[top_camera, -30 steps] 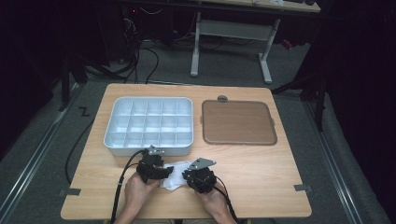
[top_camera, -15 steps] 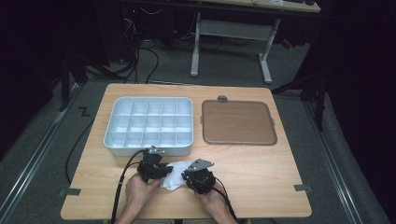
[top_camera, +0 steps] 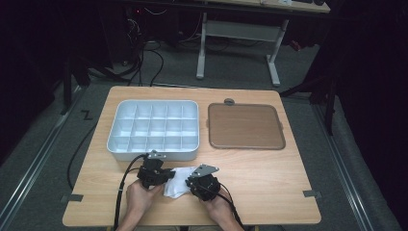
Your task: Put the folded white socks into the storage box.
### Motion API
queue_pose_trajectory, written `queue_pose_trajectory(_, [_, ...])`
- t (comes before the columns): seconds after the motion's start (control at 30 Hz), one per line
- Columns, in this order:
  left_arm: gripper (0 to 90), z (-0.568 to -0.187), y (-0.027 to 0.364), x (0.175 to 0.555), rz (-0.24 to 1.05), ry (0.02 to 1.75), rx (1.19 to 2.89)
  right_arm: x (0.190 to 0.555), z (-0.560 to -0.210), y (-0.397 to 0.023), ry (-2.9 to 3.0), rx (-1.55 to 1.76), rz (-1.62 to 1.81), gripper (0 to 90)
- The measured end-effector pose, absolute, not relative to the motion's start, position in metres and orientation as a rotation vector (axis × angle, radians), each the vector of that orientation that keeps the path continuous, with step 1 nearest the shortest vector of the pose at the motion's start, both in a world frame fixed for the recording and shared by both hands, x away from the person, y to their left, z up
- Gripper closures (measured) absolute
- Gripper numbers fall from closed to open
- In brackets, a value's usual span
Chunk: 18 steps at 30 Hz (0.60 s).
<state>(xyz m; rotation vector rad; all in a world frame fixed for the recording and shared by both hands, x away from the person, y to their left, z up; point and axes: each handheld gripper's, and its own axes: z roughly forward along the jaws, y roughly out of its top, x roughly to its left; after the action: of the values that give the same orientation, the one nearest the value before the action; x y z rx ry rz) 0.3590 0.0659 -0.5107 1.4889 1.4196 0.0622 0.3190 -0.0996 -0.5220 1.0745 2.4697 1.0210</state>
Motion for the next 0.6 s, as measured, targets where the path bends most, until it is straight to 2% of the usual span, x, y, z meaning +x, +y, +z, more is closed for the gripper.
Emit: queue_pose_trajectory(0.6, [82.2,-0.487,0.083,0.348,-0.03,1.397,1.406,0.32,-0.522,-0.081,2.519,1.039,1.049,83.4])
